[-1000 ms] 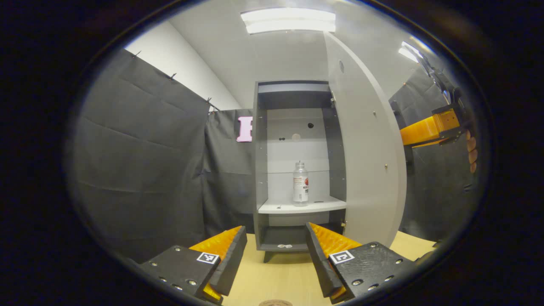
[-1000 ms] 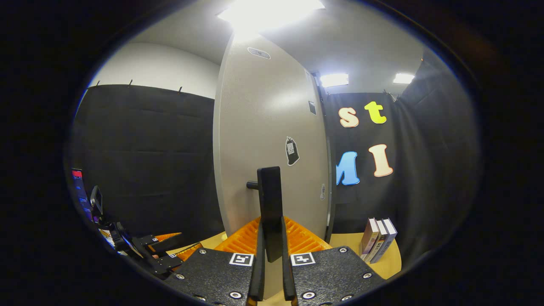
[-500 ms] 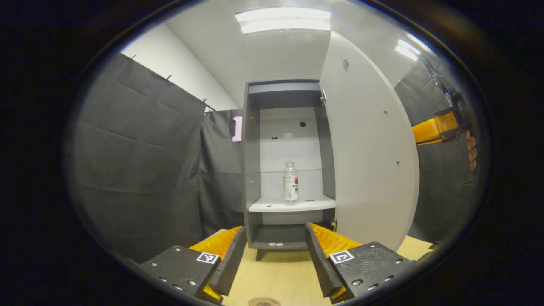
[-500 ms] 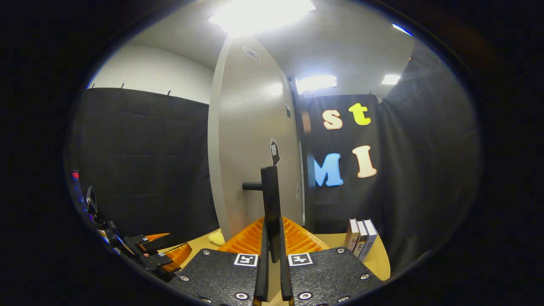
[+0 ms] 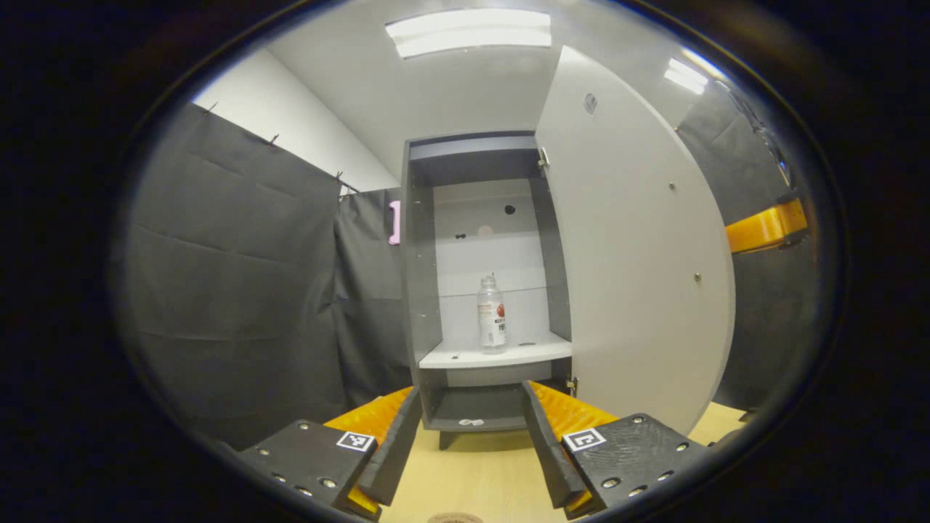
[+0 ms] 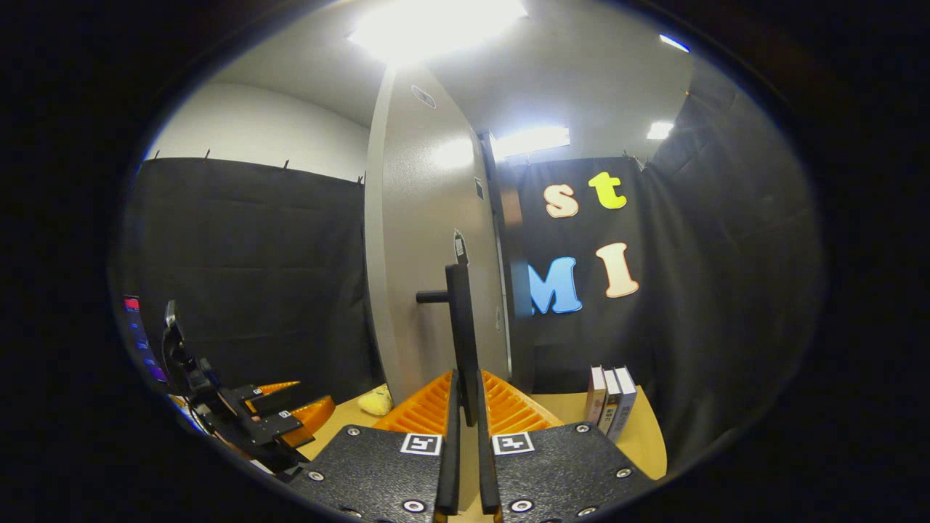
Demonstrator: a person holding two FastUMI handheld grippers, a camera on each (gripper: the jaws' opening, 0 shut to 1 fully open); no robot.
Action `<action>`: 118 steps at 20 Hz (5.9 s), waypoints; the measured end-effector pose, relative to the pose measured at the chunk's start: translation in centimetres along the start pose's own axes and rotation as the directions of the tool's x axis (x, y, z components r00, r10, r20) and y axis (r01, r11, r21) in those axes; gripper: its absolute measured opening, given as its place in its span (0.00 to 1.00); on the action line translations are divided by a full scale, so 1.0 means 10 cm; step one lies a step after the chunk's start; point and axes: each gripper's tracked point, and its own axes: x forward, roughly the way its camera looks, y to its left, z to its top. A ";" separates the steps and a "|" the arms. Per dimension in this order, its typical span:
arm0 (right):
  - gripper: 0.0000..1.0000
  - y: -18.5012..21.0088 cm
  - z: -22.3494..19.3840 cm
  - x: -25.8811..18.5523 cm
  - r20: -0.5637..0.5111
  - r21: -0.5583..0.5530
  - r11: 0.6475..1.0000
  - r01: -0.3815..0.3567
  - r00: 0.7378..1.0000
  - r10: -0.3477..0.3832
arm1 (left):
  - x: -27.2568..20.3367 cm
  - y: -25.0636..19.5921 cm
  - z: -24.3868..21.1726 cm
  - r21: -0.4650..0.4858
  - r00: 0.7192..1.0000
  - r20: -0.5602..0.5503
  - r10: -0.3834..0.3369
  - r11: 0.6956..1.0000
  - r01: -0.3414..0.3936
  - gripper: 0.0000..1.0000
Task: Open the cabinet door with the right hand, grasp the bottle in the cabinet with the left hand and place it on the coaster, then close the cabinet door with the right hand.
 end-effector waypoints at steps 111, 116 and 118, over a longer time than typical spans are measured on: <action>0.94 -0.73 -0.39 0.01 -0.063 -0.029 0.953 0.300 0.951 -0.302 | -0.73 0.34 -2.07 -0.069 0.970 -0.240 -0.032 0.998 0.016 0.77; 0.95 -0.74 -0.02 0.06 -0.015 0.001 0.952 0.307 0.952 -0.307 | -0.82 0.51 -1.46 -0.112 0.978 -0.209 0.009 0.993 -0.033 0.77; 0.94 -0.72 0.11 0.09 -0.009 0.016 0.948 0.317 0.949 -0.317 | -0.86 0.65 -1.20 -0.106 0.980 -0.194 0.034 0.993 -0.056 0.77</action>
